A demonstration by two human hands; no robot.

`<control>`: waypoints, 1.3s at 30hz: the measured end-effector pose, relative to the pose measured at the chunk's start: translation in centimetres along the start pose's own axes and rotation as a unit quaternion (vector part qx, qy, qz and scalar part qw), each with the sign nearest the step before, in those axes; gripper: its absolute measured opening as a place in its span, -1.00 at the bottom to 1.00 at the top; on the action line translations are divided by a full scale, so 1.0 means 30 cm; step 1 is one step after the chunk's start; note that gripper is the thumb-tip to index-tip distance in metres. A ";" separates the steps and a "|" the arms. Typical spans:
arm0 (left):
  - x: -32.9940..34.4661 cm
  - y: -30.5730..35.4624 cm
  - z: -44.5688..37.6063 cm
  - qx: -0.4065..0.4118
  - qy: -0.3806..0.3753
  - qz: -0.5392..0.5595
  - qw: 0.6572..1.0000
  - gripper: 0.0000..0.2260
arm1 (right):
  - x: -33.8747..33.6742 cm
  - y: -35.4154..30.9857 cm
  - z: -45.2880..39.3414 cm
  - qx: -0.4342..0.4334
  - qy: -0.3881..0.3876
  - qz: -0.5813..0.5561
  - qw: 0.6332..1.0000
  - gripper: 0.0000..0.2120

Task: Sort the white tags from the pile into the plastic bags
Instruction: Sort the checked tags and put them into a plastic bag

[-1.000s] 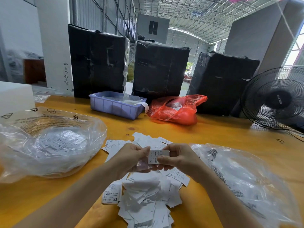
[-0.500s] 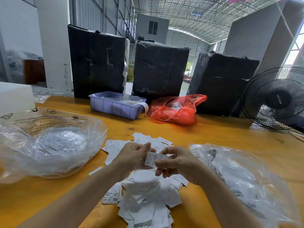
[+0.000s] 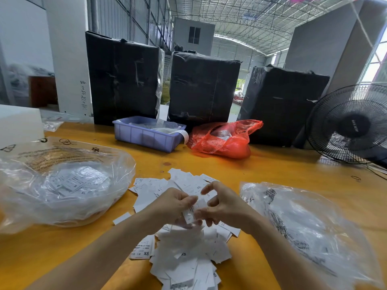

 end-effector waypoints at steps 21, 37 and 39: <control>-0.107 0.024 0.032 0.085 0.151 0.294 0.940 -0.81 | 0.017 -0.089 -0.015 -0.131 0.202 -0.065 0.968 -0.78; -0.145 0.049 0.032 0.096 0.181 0.141 0.969 -0.87 | -0.044 -0.068 0.000 -0.081 0.196 -0.057 0.975 -0.89; -0.155 0.046 0.031 0.096 0.193 0.144 0.966 -0.87 | -0.048 -0.066 0.000 -0.077 0.198 -0.074 0.974 -0.93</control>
Point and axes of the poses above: each hand's wrist, its own z-axis away from the middle knuckle, its own x-axis out of the palm, y = z × x, the point moved 9 cm from there along -z, towards the middle knuckle, and after that the axes turned 14 degrees about -x, right-handed, at the moved point
